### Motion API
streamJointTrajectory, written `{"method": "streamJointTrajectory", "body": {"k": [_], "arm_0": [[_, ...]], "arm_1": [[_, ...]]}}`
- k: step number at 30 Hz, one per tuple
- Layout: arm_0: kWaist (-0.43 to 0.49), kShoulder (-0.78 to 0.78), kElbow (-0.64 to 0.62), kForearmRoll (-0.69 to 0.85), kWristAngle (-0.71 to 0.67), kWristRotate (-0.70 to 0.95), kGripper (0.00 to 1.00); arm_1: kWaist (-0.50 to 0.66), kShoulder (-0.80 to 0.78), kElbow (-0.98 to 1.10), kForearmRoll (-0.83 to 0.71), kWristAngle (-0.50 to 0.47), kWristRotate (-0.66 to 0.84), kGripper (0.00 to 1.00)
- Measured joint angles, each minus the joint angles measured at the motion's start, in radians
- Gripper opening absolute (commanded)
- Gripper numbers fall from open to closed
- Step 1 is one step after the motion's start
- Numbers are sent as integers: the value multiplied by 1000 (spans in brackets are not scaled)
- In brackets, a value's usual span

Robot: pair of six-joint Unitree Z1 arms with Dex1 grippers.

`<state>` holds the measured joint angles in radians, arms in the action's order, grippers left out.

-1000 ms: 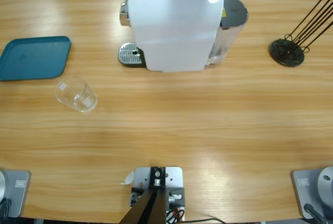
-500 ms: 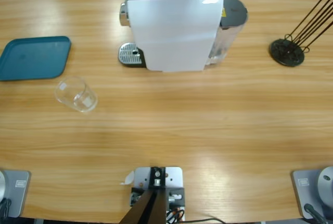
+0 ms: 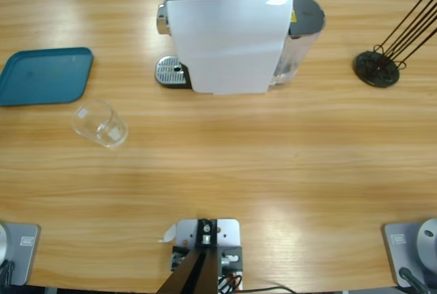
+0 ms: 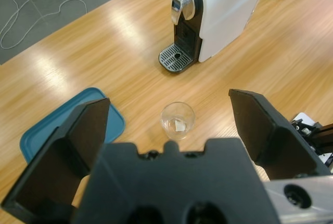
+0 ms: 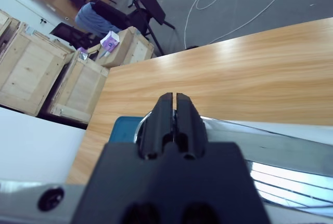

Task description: Pour coffee

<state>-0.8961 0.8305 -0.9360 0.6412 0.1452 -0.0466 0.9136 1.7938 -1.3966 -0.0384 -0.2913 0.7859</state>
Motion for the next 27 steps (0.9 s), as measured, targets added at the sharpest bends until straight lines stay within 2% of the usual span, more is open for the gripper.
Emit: {"method": "streamJointTrajectory", "body": {"k": [10, 20, 21, 22, 23, 24, 27], "arm_0": [[0, 0, -24, 13, 0, 0, 1000], [0, 0, -27, 15, 0, 0, 1000], [0, 0, -27, 15, 0, 0, 1000], [0, 0, -27, 15, 0, 0, 1000], [0, 0, -27, 15, 0, 0, 1000], [0, 0, -27, 15, 0, 0, 1000], [0, 2, -26, 15, 0, 0, 1000]], "arm_1": [[26, 78, 75, -65, 16, 3, 0], [35, 99, 61, -10, 29, 13, 0], [35, 98, 59, -7, 29, 13, 41], [35, 97, 58, -7, 29, 8, 582], [35, 93, 58, -6, 29, -19, 855], [35, 88, 58, -4, 34, -64, 932], [38, 43, 56, 61, 58, -242, 934]]}}
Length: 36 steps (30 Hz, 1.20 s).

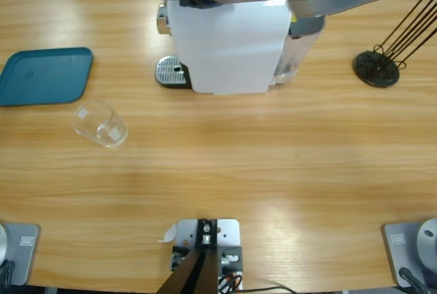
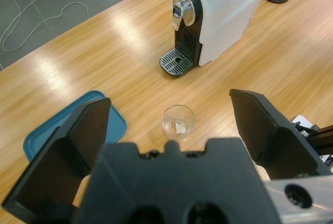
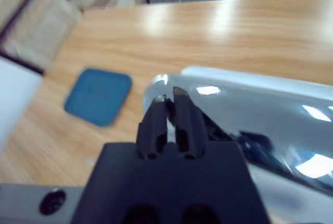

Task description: Pour coffee

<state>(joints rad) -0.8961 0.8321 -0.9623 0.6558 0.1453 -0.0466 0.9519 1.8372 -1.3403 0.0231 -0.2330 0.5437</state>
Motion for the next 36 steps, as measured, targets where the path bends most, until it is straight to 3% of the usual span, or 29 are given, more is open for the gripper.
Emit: {"method": "streamJointTrajectory", "body": {"k": [4, 8, 14, 18, 28, 32, 36], "arm_0": [[0, 19, 6, 0, 0, 0, 1000], [0, 31, 34, 0, 0, 0, 1000], [0, 43, 166, -23, -56, -66, 991], [0, -3, 317, -158, -68, -156, 987], [-78, 3, 476, -359, 46, -288, 987], [-140, 61, 489, -392, 139, -329, 987], [-260, 119, 515, -445, 199, -393, 987]], "arm_1": [[-28, -77, -37, 134, 47, -122, 1000], [-70, -207, -98, 198, 215, -232, 1000], [-75, -338, -7, 274, 319, -264, 1000], [-74, -384, 119, 282, 326, -257, 1000], [-73, -558, 330, 349, 294, -222, 1000], [-72, -616, 383, 351, 278, -197, 1000], [-71, -650, 413, 351, 268, -178, 1000]]}}
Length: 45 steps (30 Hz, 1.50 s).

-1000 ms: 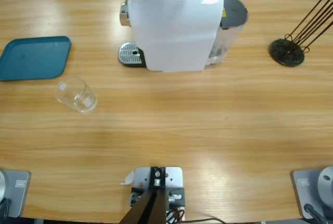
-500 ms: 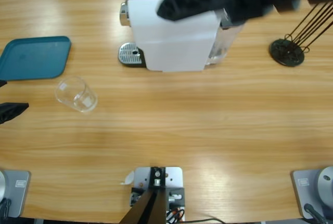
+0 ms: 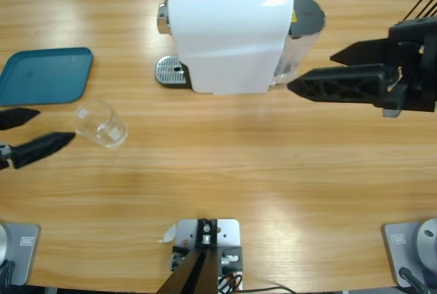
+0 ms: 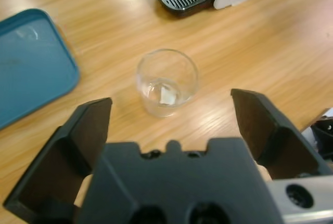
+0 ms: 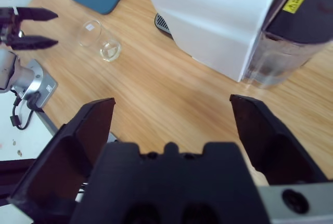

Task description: Pour coffee

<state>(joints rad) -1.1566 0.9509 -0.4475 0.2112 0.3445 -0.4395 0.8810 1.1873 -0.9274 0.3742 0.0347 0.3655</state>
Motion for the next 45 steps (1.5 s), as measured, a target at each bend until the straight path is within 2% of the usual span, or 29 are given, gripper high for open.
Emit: {"method": "streamJointTrajectory", "body": {"k": [5, 11, 18, 42, 43, 45], "arm_0": [[-48, 15, 76, -97, 25, -34, 992], [-52, 98, 112, -185, 74, -71, 1000], [-52, 124, 165, -268, 77, -102, 1000], [-40, 346, 224, -487, 73, -100, 1000], [-33, 354, 224, -495, 73, -100, 997], [-19, 375, 226, -511, 73, -100, 910]], "arm_1": [[0, -7, 31, -17, -13, 17, 1000], [0, -7, 44, -44, -45, 55, 1000], [0, -7, 89, -87, -46, 99, 1000], [0, 2, 91, -109, -48, 106, 1000], [0, 2, 91, -109, -48, 106, 1000], [0, 2, 91, -109, -48, 106, 1000]]}}
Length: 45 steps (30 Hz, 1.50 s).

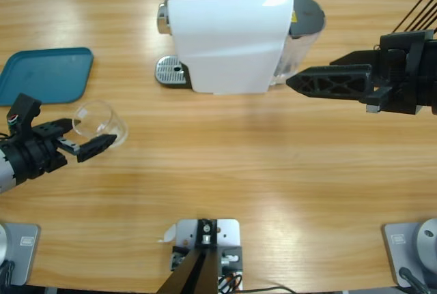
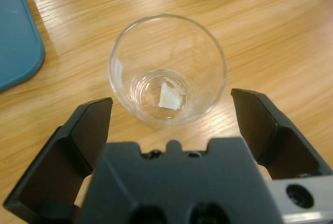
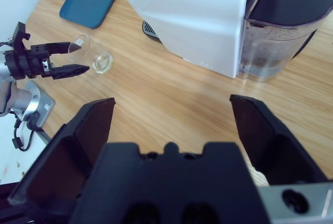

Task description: Pour coffee

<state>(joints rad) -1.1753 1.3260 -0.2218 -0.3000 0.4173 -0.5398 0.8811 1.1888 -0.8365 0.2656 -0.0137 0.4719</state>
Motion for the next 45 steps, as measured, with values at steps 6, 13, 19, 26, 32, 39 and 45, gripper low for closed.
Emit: {"method": "streamJointTrajectory", "body": {"k": [6, 13, 19, 26, 32, 39, 45], "arm_0": [[26, 50, 4, -42, 0, 3, 853], [45, 73, 13, -63, 0, 26, 689], [66, 78, 36, -93, 0, 41, 227], [68, 78, 46, -110, 0, 47, 963], [68, 76, 47, -110, -4, 51, 996], [68, 21, 40, -111, -76, 174, 1000], [111, -14, -1, -60, -101, 213, 1000]], "arm_1": [[0, 0, 0, 0, 0, 1, 1000], [0, 0, -1, 0, 3, 5, 1000], [0, 0, -8, 0, 10, 5, 1000], [0, 0, -8, 0, 12, 5, 1000], [0, 3, -7, -1, 12, 5, 1000], [0, 9, -7, -4, 12, 5, 1000], [0, 16, -6, -22, 12, 8, 1000]]}}
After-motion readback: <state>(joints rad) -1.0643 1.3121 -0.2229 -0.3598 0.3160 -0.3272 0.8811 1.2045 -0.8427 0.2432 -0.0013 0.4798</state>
